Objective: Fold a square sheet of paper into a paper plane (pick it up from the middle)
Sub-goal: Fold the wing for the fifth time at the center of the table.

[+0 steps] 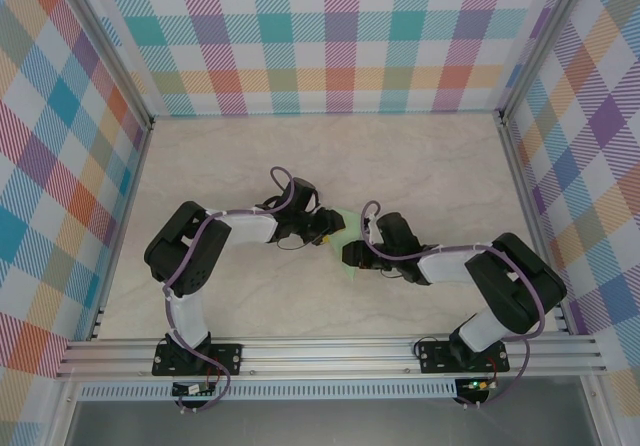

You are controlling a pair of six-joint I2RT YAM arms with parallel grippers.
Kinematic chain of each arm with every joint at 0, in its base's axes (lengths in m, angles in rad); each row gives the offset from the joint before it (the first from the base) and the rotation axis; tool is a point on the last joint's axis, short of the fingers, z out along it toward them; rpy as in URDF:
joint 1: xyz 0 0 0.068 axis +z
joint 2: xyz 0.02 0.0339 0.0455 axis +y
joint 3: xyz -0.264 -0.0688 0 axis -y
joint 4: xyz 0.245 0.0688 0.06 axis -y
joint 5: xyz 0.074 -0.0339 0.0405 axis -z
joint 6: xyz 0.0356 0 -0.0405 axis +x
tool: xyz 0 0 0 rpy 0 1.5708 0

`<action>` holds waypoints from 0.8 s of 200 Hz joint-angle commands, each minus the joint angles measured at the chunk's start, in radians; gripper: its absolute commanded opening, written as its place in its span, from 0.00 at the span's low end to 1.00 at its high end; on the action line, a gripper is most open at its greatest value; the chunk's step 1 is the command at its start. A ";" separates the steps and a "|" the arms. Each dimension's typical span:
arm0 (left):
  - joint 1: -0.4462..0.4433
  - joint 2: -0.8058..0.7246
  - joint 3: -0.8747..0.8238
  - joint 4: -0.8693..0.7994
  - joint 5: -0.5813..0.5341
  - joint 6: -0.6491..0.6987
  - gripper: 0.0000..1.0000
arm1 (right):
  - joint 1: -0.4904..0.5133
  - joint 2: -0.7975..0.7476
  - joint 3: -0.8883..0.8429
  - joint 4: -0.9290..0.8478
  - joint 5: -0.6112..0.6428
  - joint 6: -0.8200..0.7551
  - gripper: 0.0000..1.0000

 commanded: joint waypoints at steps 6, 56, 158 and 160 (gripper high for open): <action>-0.008 0.008 0.032 0.000 0.013 0.009 0.39 | 0.001 -0.037 0.042 -0.106 0.025 -0.102 0.39; -0.008 0.009 0.052 -0.043 0.007 0.007 0.27 | 0.075 -0.131 0.056 -0.239 0.194 -0.235 0.46; -0.008 -0.008 0.045 -0.066 -0.015 -0.055 0.16 | 0.372 0.002 0.253 -0.462 0.760 -0.398 0.56; -0.008 -0.008 0.045 -0.065 -0.014 -0.056 0.17 | 0.375 0.005 0.255 -0.461 0.766 -0.399 0.56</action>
